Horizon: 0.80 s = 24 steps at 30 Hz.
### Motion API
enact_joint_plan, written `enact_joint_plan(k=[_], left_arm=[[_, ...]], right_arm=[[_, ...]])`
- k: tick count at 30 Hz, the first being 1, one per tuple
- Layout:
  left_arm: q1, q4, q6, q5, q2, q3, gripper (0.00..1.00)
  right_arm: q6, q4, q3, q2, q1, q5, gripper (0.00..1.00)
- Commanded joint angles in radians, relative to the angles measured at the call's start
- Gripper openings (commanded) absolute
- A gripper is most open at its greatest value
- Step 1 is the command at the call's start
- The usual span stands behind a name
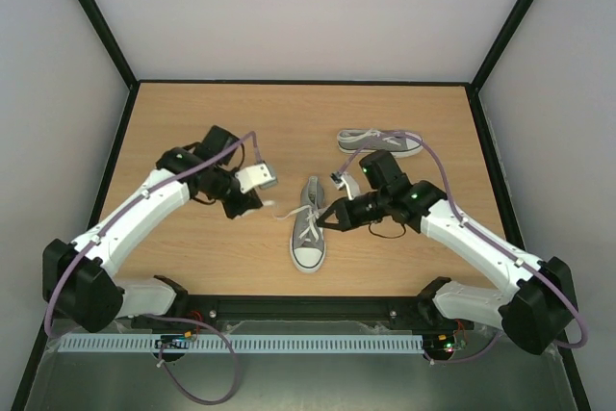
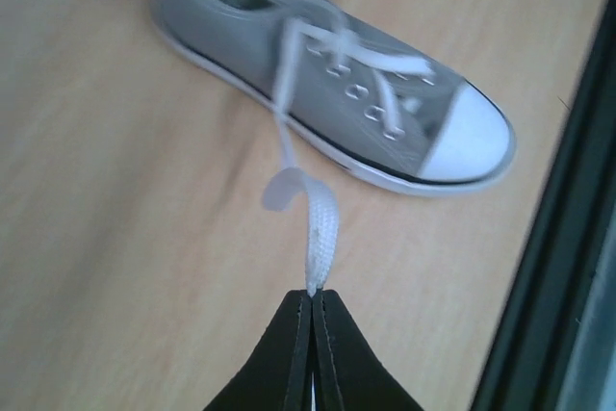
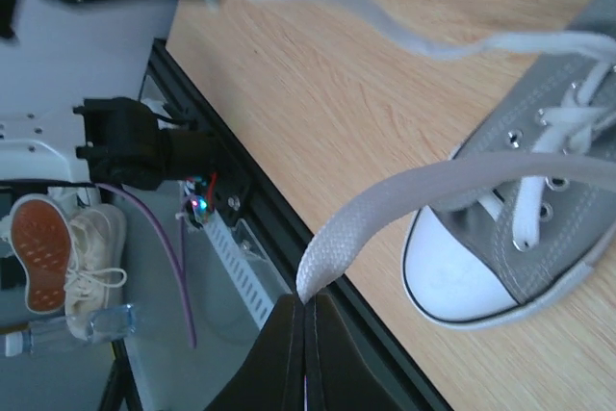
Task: Tie the shoes
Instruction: Cross the shoelace with the shoelace.
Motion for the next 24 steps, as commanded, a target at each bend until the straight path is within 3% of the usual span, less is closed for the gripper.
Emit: enact_joint_plan(k=[1, 5, 17, 20, 24], left_arm=[[-0.125, -0.1, 0.044, -0.001, -0.001, -0.061, 0.02], [-0.23, -0.113, 0.065, 0.009, -0.003, -0.071, 0.02], [-0.24, -0.064, 0.068, 0.064, 0.004, -0.084, 0.02], [-0.24, -0.053, 0.063, 0.07, -0.003, -0.087, 0.02], [-0.24, -0.034, 0.057, 0.079, -0.006, -0.09, 0.02]], right_arm=[[0.106, 0.178, -0.022, 0.007, 0.007, -0.009, 0.01], [0.28, 0.345, -0.06, 0.059, 0.008, 0.146, 0.01], [0.584, 0.783, -0.203, 0.109, 0.148, 0.613, 0.01], [0.65, 0.902, -0.241, 0.156, 0.18, 0.671, 0.01], [0.68, 0.894, -0.191, 0.267, 0.235, 0.673, 0.01]])
